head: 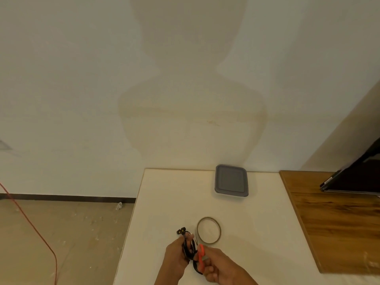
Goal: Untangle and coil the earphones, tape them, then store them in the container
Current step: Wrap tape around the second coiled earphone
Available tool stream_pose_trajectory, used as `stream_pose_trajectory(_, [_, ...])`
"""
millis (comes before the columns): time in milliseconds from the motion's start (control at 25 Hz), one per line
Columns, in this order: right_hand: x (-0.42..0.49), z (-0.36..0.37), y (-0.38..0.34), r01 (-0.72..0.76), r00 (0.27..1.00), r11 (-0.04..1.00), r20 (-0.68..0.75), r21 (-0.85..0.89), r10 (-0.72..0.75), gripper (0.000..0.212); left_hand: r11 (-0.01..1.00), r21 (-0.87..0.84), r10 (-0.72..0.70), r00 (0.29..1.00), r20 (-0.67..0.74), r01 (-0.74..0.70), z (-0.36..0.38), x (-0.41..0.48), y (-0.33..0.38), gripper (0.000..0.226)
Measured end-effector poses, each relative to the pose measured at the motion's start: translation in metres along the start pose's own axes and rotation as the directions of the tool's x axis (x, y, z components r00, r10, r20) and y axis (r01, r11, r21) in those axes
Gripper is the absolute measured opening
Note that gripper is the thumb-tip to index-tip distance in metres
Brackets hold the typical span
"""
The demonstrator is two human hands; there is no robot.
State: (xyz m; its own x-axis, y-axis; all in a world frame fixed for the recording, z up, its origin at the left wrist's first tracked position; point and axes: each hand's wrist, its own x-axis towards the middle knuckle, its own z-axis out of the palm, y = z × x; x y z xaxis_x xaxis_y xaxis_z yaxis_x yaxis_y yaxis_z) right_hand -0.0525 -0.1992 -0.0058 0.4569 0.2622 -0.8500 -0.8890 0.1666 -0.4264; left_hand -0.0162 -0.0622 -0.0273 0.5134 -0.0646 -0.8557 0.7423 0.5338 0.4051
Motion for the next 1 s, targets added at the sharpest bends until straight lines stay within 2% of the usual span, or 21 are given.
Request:
stream_pose_trajectory(160, [0.004,0.000,-0.004,0.025,0.999,0.998,0.021,0.064,-0.027,0.029,0.997,-0.070,-0.038,0.999,0.026,0.039,0.001,-0.004,0.001,0.026])
stream_pose_trajectory(320, [0.002,0.000,-0.008,0.041,0.999,0.999,0.000,-0.002,-0.041,0.030,0.991,-0.123,-0.043,0.999,0.031,0.047,0.001,-0.002,0.002,0.027])
stream_pose_trajectory(560, [0.002,-0.006,-0.006,0.088,0.996,0.996,-0.022,-0.022,-0.089,0.025,0.995,-0.098,-0.033,0.999,0.028,0.035,0.003,-0.001,0.004,0.031])
stream_pose_trajectory(720, [0.000,-0.007,-0.004,0.110,0.991,0.992,-0.075,-0.057,-0.114,0.013,0.996,-0.083,-0.027,0.999,0.020,0.029,0.004,-0.003,0.005,0.031])
stream_pose_trajectory(800, [-0.002,-0.006,-0.006,0.141,0.976,0.968,-0.137,-0.208,-0.172,0.011,0.994,-0.103,-0.024,1.000,0.011,0.026,0.004,-0.006,0.008,0.029])
stream_pose_trajectory(840, [-0.001,-0.007,-0.007,0.157,0.955,0.917,-0.182,-0.366,-0.236,0.014,0.993,-0.114,-0.024,1.000,0.010,0.025,0.005,-0.010,0.010,0.028])
stream_pose_trajectory(920, [0.000,-0.008,-0.007,0.136,0.874,0.717,-0.258,-0.683,-0.411,0.020,0.990,-0.138,-0.018,1.000,0.019,0.020,0.007,-0.020,0.014,0.026])
stream_pose_trajectory(1000, [0.001,-0.008,-0.005,0.091,0.769,0.571,-0.306,-0.816,-0.561,0.017,0.990,-0.140,-0.004,0.999,0.042,0.010,0.009,-0.030,0.018,0.022])
